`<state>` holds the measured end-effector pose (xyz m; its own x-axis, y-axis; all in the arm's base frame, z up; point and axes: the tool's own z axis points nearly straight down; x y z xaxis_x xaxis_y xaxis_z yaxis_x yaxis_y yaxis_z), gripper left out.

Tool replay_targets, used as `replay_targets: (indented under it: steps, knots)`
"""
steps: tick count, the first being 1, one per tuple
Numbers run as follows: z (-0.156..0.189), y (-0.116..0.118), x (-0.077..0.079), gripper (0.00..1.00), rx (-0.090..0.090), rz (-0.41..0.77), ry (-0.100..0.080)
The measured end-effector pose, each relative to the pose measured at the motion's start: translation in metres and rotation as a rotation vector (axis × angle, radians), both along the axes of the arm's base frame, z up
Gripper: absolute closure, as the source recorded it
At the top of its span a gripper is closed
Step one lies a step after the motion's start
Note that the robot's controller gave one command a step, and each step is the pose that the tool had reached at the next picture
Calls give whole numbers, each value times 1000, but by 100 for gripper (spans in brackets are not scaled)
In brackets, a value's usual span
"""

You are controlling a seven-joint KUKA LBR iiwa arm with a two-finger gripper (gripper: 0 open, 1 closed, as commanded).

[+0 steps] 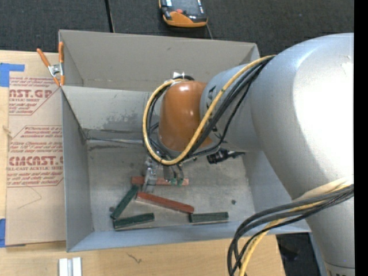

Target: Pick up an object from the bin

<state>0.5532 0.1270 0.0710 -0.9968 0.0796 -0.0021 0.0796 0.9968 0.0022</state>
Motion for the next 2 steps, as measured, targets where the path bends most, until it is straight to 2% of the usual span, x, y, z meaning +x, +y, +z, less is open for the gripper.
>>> replay_targets:
  steps: [1,2]
  knots:
    - [0,0,0,100,0,0,0]
    - [124,24,22,100,0,25,0]
